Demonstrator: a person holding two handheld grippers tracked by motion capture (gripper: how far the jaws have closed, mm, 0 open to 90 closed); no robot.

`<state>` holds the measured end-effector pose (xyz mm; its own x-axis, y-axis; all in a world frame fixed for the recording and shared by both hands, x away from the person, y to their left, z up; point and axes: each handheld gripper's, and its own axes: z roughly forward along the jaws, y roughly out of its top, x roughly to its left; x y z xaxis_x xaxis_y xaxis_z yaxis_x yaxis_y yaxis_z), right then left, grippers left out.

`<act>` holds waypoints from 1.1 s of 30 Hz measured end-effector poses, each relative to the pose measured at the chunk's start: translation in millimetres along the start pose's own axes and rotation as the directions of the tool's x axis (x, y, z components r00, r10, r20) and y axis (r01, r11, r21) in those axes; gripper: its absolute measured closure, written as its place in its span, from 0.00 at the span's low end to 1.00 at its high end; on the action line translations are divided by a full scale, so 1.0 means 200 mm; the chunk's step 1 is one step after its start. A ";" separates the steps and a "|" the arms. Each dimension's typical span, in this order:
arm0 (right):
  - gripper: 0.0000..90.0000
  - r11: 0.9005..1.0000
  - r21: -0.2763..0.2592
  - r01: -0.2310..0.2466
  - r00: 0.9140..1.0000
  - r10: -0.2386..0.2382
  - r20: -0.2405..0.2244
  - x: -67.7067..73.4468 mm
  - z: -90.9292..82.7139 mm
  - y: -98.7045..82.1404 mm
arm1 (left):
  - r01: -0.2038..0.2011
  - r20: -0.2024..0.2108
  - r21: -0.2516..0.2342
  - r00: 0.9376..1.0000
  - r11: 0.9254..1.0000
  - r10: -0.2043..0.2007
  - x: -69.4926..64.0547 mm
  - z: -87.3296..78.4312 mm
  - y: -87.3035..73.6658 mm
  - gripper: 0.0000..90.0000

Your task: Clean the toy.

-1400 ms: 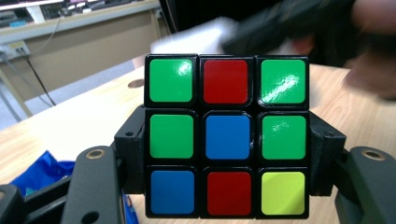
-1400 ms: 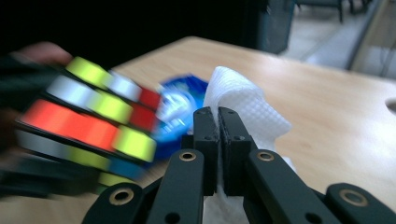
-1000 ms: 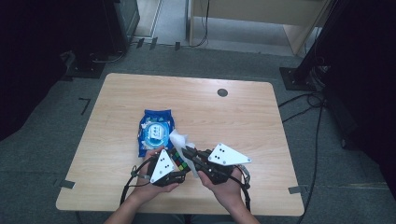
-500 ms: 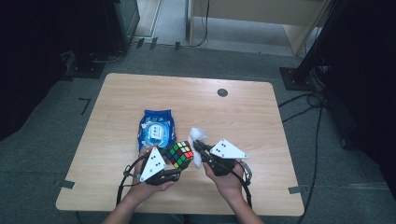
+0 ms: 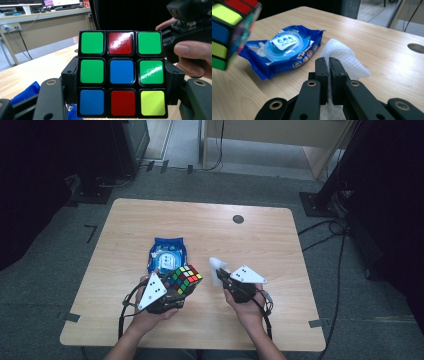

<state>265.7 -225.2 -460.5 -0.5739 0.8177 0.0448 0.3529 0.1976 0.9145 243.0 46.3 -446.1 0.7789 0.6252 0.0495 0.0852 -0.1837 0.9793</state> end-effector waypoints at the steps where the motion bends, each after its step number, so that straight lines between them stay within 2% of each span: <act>1: 0.97 1.000 0.005 -0.006 1.000 0.006 0.010 -0.01 0.00 -0.01 | 0.001 0.000 -0.001 1.000 1.000 -0.001 0.00 0.00 0.00 0.38; 3: 0.96 1.000 0.005 -0.009 1.000 0.009 0.015 -0.02 0.00 -0.01 | 0.001 0.000 0.000 1.000 1.000 -0.001 0.00 0.00 0.00 0.38; 4: 0.89 1.000 -0.005 -0.009 1.000 0.009 0.014 -0.03 0.00 -0.02 | 0.001 0.000 0.000 1.000 1.000 -0.001 0.00 0.01 0.00 0.38; 5: 0.89 1.000 -0.005 -0.009 1.000 0.009 0.014 -0.03 0.00 -0.02 | 0.001 0.000 0.000 1.000 1.000 -0.001 0.00 0.01 0.00 0.38; 6: 0.74 0.999 -0.039 0.004 1.000 -0.004 -0.007 -0.03 0.00 -0.01 | -0.001 -0.002 0.002 1.000 1.000 0.001 0.00 0.01 0.00 0.38; 7: 0.71 0.999 -0.048 0.005 0.999 -0.007 -0.036 -0.02 0.00 0.00 | -0.003 -0.003 0.003 1.000 1.000 0.003 0.00 0.01 0.00 0.38; 8: 0.71 0.999 -0.048 0.005 0.999 -0.007 -0.036 -0.02 0.00 0.00 | -0.003 -0.002 0.004 1.000 1.000 0.003 0.00 0.01 0.00 0.38; 9: 0.64 0.998 -0.062 0.007 0.996 -0.012 -0.083 -0.01 -0.01 0.02 | -0.001 -0.005 0.005 1.000 1.000 0.001 0.00 0.01 0.00 0.38; 10: 0.64 0.998 -0.062 0.007 0.996 -0.012 -0.083 -0.01 -0.01 0.02 | -0.001 -0.005 0.005 1.000 1.000 0.001 0.00 0.01 0.00 0.38; 12: 0.57 0.997 -0.073 0.011 0.998 -0.016 -0.068 0.01 -0.03 0.06 | 0.006 -0.007 0.008 1.000 1.000 -0.006 0.00 0.01 -0.01 0.38; 14: 0.55 0.996 -0.088 -0.028 0.997 0.022 -0.070 0.02 -0.05 0.07 | 0.006 -0.012 0.012 1.000 1.000 -0.006 0.00 0.02 -0.01 0.38; 15: 0.55 0.996 -0.088 -0.028 0.997 0.022 -0.070 0.02 -0.05 0.07 | 0.006 -0.012 0.012 1.000 1.000 -0.006 0.00 0.02 -0.01 0.38; 17: 0.52 0.991 -0.111 -0.077 0.993 0.067 -0.094 0.02 -0.07 0.10 | 0.006 -0.017 0.014 1.000 1.000 -0.006 0.00 0.02 -0.02 0.38; 18: 0.47 0.983 -0.125 -0.132 0.985 0.117 -0.124 0.04 -0.10 0.13 | 0.007 -0.019 0.018 1.000 1.000 -0.006 -0.01 0.03 -0.02 0.38; 19: 0.47 0.983 -0.125 -0.132 0.985 0.117 -0.124 0.04 -0.10 0.13 | 0.007 -0.019 0.018 1.000 1.000 -0.006 -0.01 0.03 -0.02 0.38; 20: 0.45 0.978 -0.131 -0.162 0.979 0.143 -0.148 0.05 -0.11 0.15 | 0.004 -0.020 0.024 1.000 1.000 -0.003 -0.01 0.03 -0.02 0.38; 22: 0.40 0.969 -0.126 -0.213 0.963 0.186 -0.197 0.08 -0.13 0.18 | -0.005 -0.026 0.031 1.000 1.000 0.006 -0.03 0.04 -0.03 0.38; 23: 0.34 0.964 -0.106 -0.244 0.947 0.213 -0.240 0.12 -0.13 0.19 | -0.013 -0.026 0.036 1.000 0.999 0.014 -0.04 0.05 -0.04 0.38; 24: 0.34 0.964 -0.106 -0.244 0.947 0.213 -0.240 0.12 -0.13 0.19 | -0.020 -0.029 0.036 0.999 0.999 0.021 -0.05 0.06 -0.04 0.38; 25: 0.27 0.964 -0.054 -0.260 0.937 0.238 -0.257 0.18 -0.11 0.20 | -0.041 -0.032 0.039 0.999 0.998 0.042 -0.08 0.07 -0.04 0.38; 27: 0.22 0.962 -0.012 -0.272 0.929 0.259 -0.264 0.21 -0.08 0.19 | -0.060 -0.033 0.039 0.998 0.997 0.062 -0.10 0.08 -0.04 0.38; 28: 0.22 0.958 0.007 -0.286 0.922 0.277 -0.270 0.22 -0.07 0.18 | -0.060 -0.033 0.039 0.998 0.997 0.062 -0.10 0.08 -0.04 0.38; 29: 0.21 0.955 0.029 -0.294 0.920 0.292 -0.260 0.23 -0.06 0.18 | -0.075 -0.036 0.032 0.996 0.997 0.077 -0.13 0.08 -0.04 0.38; 30: 0.22 0.950 0.046 -0.310 0.916 0.311 -0.254 0.23 -0.05 0.17 | -0.082 -0.035 0.025 0.996 0.996 0.083 -0.13 0.08 -0.04 0.38; 31: 0.23 0.940 0.058 -0.337 0.904 0.340 -0.260 0.23 -0.04 0.16 | -0.085 -0.039 0.019 0.996 0.996 0.085 -0.14 0.08 -0.03 0.38; 32: 0.24 0.928 0.078 -0.365 0.886 0.372 -0.275 0.22 -0.03 0.14 | -0.089 -0.038 0.019 0.995 0.996 0.089 -0.14 0.08 -0.03 0.38; 33: 0.24 0.928 0.078 -0.365 0.886 0.372 -0.275 0.22 -0.03 0.14 | -0.089 -0.038 0.019 0.995 0.996 0.089 -0.14 0.08 -0.03 0.38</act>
<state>246.5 -186.9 -430.0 -0.5806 0.6496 0.4909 0.5950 -0.0730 0.8004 229.8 17.7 -456.8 0.7593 0.6346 0.1444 0.0274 -0.2528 0.9671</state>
